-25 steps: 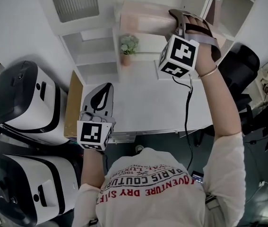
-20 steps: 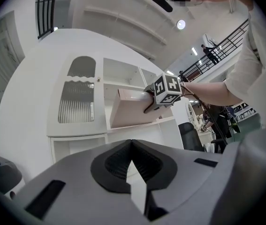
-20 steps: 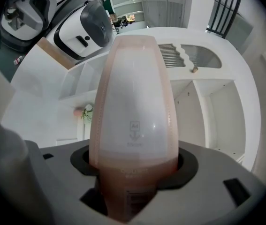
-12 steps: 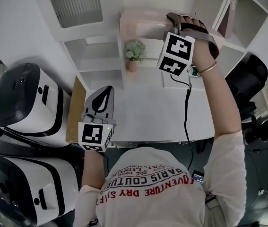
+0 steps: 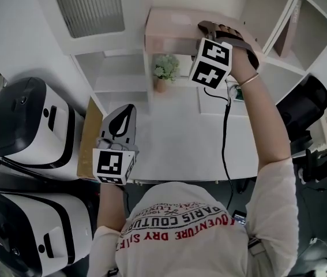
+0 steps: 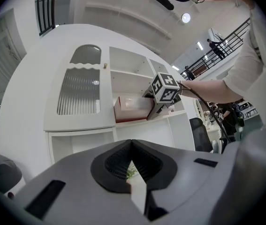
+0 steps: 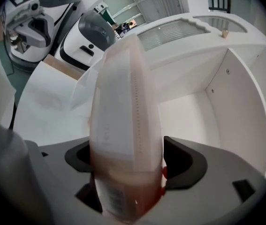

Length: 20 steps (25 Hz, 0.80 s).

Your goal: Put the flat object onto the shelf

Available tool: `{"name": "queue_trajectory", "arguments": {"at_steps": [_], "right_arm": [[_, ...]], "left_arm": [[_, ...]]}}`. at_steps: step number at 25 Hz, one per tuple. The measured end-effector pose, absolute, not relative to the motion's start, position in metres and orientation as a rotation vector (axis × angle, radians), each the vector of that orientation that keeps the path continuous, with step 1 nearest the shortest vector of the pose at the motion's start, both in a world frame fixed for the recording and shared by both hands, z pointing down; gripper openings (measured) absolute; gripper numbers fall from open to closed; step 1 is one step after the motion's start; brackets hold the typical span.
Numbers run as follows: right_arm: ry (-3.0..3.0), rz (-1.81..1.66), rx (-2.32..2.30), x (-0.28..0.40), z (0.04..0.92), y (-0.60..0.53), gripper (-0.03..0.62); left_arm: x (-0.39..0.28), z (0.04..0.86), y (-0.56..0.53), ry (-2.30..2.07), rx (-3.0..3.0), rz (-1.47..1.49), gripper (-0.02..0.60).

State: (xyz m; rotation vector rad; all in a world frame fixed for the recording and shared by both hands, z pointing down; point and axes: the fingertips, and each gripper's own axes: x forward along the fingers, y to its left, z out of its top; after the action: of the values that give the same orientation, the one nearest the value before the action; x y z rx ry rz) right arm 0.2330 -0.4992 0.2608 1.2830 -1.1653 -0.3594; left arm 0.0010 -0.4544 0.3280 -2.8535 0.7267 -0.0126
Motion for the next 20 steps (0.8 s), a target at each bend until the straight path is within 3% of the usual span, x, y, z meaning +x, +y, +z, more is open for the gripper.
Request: {"name": "queue_trajectory", "arguments": {"at_steps": [20], "right_arm": [[-1.358,-0.233,1.280,0.260,0.278,-0.555,0.446]], "left_arm": [[0.014,0.339,-0.496,0.841,-2.821,-0.063,0.011]]}}
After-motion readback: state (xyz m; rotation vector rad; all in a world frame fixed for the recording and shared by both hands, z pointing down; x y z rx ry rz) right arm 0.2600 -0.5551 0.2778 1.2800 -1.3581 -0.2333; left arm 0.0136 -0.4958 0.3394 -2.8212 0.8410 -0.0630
